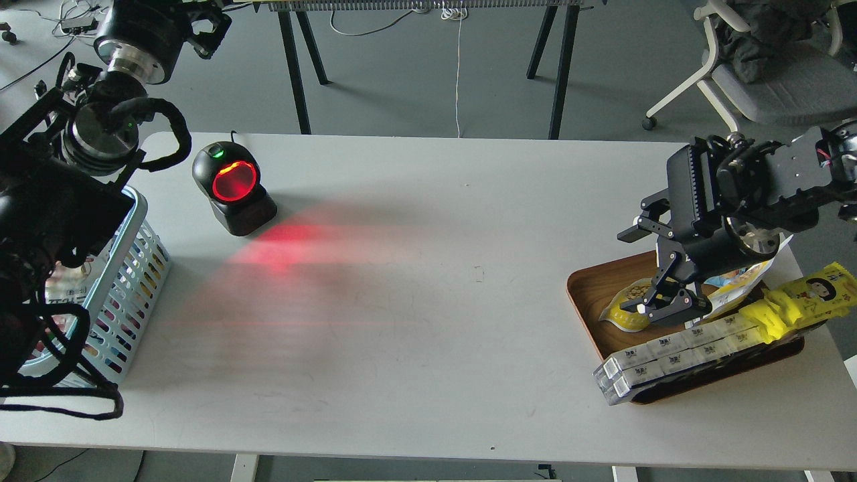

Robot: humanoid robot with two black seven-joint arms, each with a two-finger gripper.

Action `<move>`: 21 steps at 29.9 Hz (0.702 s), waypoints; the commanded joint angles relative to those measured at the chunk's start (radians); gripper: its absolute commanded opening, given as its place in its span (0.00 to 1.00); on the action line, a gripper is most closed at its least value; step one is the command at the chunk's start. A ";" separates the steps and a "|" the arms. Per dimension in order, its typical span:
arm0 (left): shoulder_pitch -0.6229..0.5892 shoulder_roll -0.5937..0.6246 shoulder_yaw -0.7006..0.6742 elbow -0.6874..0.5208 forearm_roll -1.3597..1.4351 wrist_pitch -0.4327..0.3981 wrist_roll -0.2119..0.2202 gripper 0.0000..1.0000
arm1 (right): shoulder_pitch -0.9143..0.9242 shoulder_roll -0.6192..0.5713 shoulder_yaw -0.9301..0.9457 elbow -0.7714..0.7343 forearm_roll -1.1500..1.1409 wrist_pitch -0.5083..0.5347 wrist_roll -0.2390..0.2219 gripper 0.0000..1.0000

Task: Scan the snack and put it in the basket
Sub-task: 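Grasp the yellow snack packet with the right gripper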

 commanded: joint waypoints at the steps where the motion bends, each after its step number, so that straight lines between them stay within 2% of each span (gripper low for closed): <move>1: 0.000 0.000 0.000 0.000 0.001 0.002 0.000 1.00 | -0.024 -0.030 -0.007 -0.009 -0.010 -0.001 0.000 0.95; 8: 0.000 -0.001 0.000 0.000 0.001 0.005 0.000 1.00 | -0.078 -0.035 -0.007 -0.067 -0.033 -0.001 0.000 0.78; 11: 0.000 -0.003 0.000 0.000 -0.001 0.006 0.000 1.00 | -0.084 -0.035 -0.005 -0.084 -0.036 -0.001 0.000 0.63; 21: 0.000 -0.004 0.000 0.000 -0.001 0.012 0.002 1.00 | -0.091 -0.035 -0.007 -0.096 -0.034 -0.001 0.000 0.24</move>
